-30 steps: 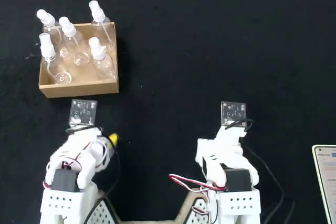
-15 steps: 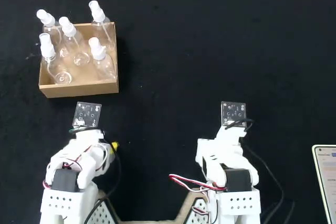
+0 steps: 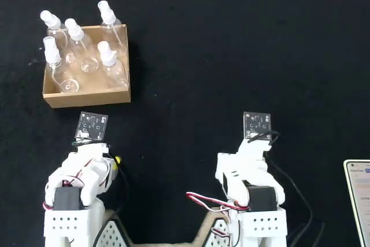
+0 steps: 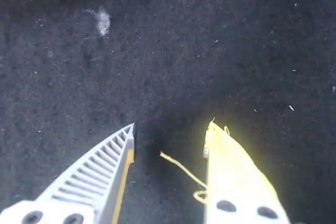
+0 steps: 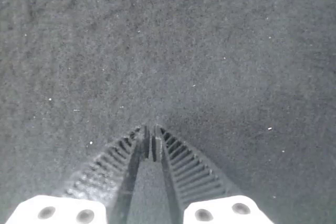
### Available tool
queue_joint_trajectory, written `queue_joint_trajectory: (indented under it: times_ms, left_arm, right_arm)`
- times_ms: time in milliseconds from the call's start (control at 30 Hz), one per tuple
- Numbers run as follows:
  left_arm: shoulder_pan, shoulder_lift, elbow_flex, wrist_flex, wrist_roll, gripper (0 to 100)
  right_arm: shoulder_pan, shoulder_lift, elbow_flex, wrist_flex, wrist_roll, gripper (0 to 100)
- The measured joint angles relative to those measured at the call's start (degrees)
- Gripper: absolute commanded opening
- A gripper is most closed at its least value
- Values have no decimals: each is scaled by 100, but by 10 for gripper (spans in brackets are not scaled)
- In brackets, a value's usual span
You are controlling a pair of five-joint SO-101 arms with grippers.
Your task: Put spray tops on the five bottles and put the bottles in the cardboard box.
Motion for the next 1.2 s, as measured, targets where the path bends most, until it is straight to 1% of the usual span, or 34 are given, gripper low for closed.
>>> queue_joint_trajectory:
  times_ms: [67,100,200,233,300,433,533,1000,1200]
  left_arm:
    - [0,0,0,0,0,192]
    - [0,0,0,0,0,167]
    - [-35,0,0,0,9,28]
    - [-35,0,0,0,18,26]
    - [-44,0,0,0,18,70]
    - [-44,0,0,0,18,25]
    - [-44,0,0,0,18,36]
    - [-44,0,0,0,18,29]
    - [-44,0,0,0,18,29]
  right_arm:
    - [0,0,0,0,0,12]
    - [0,0,0,0,0,12]
    - [0,0,0,0,0,12]
    - [0,0,0,0,0,12]
    - [0,0,0,0,0,12]
    - [0,0,0,0,0,12]
    - [0,0,0,0,0,11]
    - [35,0,0,0,-35,11]
    - [35,0,0,-158,-35,11]
